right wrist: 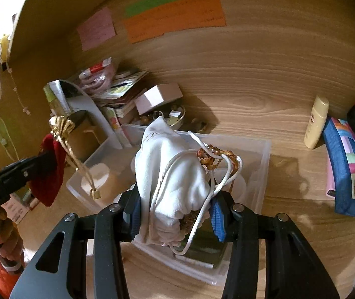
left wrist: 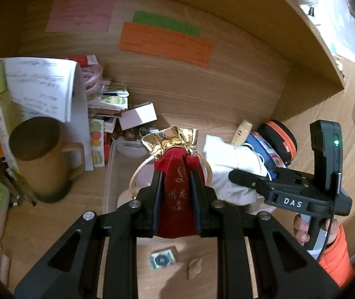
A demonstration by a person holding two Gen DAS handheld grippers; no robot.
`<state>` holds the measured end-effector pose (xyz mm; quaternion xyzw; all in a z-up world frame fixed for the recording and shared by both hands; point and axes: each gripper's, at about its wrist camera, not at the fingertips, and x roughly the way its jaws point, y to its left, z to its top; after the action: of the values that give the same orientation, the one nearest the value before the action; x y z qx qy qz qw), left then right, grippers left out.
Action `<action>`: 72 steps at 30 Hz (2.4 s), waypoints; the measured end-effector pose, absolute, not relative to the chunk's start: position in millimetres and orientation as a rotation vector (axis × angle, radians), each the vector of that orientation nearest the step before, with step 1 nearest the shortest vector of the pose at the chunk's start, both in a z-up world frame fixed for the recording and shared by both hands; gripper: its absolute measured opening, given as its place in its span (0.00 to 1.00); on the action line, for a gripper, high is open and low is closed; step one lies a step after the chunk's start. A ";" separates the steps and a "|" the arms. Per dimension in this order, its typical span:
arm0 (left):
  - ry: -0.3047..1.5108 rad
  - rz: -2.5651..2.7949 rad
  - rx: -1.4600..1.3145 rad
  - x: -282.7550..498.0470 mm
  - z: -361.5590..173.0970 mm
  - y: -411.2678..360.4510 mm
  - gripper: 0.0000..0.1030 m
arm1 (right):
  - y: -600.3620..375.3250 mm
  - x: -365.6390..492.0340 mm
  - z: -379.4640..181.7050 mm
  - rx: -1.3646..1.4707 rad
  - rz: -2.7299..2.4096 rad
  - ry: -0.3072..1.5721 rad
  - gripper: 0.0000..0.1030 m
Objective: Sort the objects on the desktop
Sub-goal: 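Lift and carry the red pouch and white cloth bag over the clear box, then open the right tool to drop the white bag in the box while the left tool releases the pouch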
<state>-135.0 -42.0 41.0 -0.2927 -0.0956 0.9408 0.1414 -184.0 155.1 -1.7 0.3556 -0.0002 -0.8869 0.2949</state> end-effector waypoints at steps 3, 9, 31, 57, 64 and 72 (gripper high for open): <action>-0.273 2.697 -0.868 -145.8 37.2 -37.1 0.20 | 153.6 -192.5 -3.9 0.953 -2.371 0.014 0.40; -0.236 2.678 -0.938 -162.6 22.2 -23.8 0.20 | 148.9 -207.6 -12.4 0.968 -2.374 0.046 0.40; -0.075 2.740 -1.061 -191.4 -12.5 7.0 0.20 | 131.9 -201.4 -36.0 0.956 -2.377 0.273 0.42; -0.051 2.754 -1.028 -168.4 8.9 10.4 0.29 | 136.2 -171.7 -10.7 0.944 -2.427 0.266 0.69; 0.000 2.794 -0.986 -144.4 20.2 11.3 0.47 | 144.0 -150.9 -1.2 0.921 -2.444 0.229 0.74; 0.034 2.877 -0.908 -113.1 30.5 0.1 0.73 | 146.1 -126.3 3.3 0.872 -2.503 0.262 0.79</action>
<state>-113.1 0.1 30.5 -0.3004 0.0112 0.9517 0.0623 -126.3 146.1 3.3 0.3182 0.0957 -0.9130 0.2366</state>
